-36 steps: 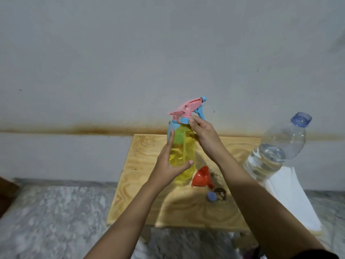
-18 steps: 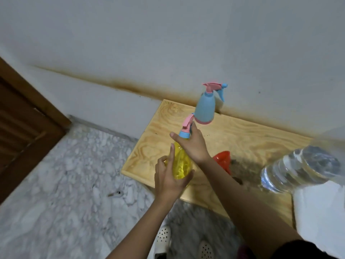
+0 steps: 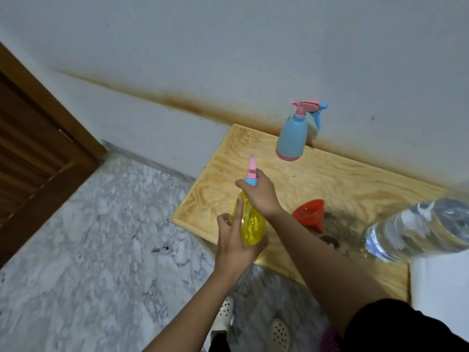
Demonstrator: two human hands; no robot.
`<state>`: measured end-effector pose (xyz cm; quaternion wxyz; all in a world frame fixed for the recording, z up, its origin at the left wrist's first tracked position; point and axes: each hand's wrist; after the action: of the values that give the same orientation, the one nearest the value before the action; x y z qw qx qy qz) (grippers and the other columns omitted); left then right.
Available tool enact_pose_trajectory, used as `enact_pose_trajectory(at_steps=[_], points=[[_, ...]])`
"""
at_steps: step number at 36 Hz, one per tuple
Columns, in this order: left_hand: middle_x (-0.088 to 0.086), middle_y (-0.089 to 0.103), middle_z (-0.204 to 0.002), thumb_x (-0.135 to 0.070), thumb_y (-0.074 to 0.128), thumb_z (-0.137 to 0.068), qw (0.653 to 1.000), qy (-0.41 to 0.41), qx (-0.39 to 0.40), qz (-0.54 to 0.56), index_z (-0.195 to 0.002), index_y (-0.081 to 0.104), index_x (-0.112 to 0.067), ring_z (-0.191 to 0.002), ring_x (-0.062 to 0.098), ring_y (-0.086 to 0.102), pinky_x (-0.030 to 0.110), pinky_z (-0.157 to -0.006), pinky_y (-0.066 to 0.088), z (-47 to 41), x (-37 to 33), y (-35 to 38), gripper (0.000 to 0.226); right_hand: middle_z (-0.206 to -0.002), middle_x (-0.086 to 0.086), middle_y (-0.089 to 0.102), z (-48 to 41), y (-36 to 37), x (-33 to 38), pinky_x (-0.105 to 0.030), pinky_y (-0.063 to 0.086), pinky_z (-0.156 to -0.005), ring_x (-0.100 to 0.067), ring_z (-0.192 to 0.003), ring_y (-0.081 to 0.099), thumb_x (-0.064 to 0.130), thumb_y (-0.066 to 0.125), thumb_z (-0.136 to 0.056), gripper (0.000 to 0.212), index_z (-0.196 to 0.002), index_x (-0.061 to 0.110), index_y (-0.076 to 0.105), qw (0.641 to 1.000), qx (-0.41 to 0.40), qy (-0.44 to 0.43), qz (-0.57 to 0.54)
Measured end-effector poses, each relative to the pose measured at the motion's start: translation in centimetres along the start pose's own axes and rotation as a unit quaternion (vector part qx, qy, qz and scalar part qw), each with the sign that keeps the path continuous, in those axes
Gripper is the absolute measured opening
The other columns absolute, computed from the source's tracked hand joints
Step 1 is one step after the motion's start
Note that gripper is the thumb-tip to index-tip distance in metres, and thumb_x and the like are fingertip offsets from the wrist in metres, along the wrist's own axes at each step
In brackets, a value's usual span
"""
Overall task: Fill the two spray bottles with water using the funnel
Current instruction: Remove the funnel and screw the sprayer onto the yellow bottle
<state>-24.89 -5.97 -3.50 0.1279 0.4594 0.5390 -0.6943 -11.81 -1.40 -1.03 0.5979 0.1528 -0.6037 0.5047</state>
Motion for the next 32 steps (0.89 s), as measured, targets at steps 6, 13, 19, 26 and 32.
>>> enact_pose_trajectory(at_steps=[6,13,19,26,32], points=[[0.002,0.030,-0.109,-0.061,0.064,-0.062,1.000,-0.008,-0.017,-0.008,-0.133,-0.013,-0.068,-0.094,0.020,0.047,0.034,-0.072,0.052,0.1,0.0,0.3,0.104,-0.075,0.006,0.057,-0.4,0.4,-0.2,-0.044,0.049,-0.078,-0.016,-0.071,0.055,0.064,0.052,-0.070,0.044,-0.083,0.022,0.050,0.999,0.006,0.025,-0.020],[0.003,0.032,-0.107,-0.069,0.056,-0.060,1.000,-0.003,-0.002,-0.003,-0.135,-0.011,-0.067,-0.095,0.022,0.048,0.030,-0.072,0.051,0.2,1.0,0.2,0.100,-0.076,0.003,0.052,-0.6,1.2,-0.6,-0.044,0.047,-0.080,-0.020,-0.075,0.053,0.041,0.058,-0.082,0.029,-0.085,0.014,0.049,0.999,-0.008,0.042,-0.024],[0.002,0.032,-0.104,-0.062,0.063,-0.062,1.000,0.004,-0.001,-0.014,-0.135,-0.010,-0.066,-0.092,0.020,0.046,0.033,-0.073,0.052,-0.2,1.4,0.0,0.103,-0.075,0.004,0.053,-1.2,1.5,-1.0,-0.042,0.047,-0.078,-0.018,-0.073,0.053,0.044,0.060,-0.079,0.031,-0.090,0.016,0.050,0.997,0.016,0.062,-0.041],[0.000,0.031,-0.104,-0.055,0.069,-0.065,1.000,-0.001,0.003,0.001,-0.135,-0.008,-0.067,-0.090,0.019,0.047,0.032,-0.071,0.051,-0.4,1.8,0.1,0.105,-0.069,0.003,0.046,-1.7,2.1,-0.8,-0.038,0.042,-0.069,-0.018,-0.066,0.047,0.034,0.061,-0.079,0.025,-0.072,0.020,0.042,0.997,-0.006,0.058,-0.045],[0.002,0.031,-0.105,-0.055,0.068,-0.064,1.000,0.008,-0.006,0.000,-0.134,-0.009,-0.068,-0.092,0.021,0.046,0.034,-0.073,0.052,-1.0,2.1,-0.3,0.105,-0.077,0.001,0.052,-1.8,2.1,-0.4,-0.039,0.046,-0.075,-0.018,-0.074,0.052,0.037,0.061,-0.082,0.027,-0.086,0.013,0.049,0.997,0.003,0.066,-0.041]])
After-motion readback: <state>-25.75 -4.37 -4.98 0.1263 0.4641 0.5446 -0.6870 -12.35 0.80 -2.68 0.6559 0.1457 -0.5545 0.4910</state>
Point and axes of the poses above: each hand's wrist, its own z-axis away from the middle knuckle, its own y-axis out of the palm, x = y × z
